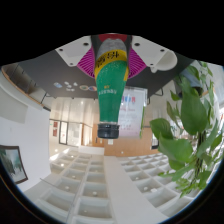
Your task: Pour water
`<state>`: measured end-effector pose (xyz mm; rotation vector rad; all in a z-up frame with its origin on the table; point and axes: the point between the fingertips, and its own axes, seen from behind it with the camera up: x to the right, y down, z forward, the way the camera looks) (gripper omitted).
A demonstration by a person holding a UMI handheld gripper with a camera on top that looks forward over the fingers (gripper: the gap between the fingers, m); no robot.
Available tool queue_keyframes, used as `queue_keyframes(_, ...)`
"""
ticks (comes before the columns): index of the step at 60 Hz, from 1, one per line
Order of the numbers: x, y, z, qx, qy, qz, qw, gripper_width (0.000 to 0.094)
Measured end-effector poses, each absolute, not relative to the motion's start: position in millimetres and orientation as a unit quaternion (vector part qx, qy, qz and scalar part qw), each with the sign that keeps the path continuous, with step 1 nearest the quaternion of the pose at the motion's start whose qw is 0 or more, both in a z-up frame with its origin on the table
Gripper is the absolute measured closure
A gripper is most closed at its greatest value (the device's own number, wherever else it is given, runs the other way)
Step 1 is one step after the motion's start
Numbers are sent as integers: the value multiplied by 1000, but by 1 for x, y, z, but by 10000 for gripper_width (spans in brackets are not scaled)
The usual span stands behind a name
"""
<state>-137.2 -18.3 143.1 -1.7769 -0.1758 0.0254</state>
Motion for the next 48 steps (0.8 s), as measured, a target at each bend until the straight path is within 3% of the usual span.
queue_keyframes(11,-129,-21,55,-811,-79,2,580,530)
queue_keyframes(12,-128,-18,65,-795,-77,4,602,526)
queue_keyframes(17,-130,-17,67,-795,-73,-3,602,526)
queue_keyframes(25,-126,-20,63,-805,-55,-5,590,367)
queue_keyframes(27,-121,-25,60,-815,-51,-7,577,283)
queue_keyframes(30,-121,-30,57,-825,-42,-5,563,54)
queue_keyframes(33,-120,-37,59,-829,-36,-1,557,103)
queue_keyframes(37,-117,-51,71,-828,-28,0,561,66)
queue_keyframes(48,-110,-119,107,-827,-29,-27,561,80)
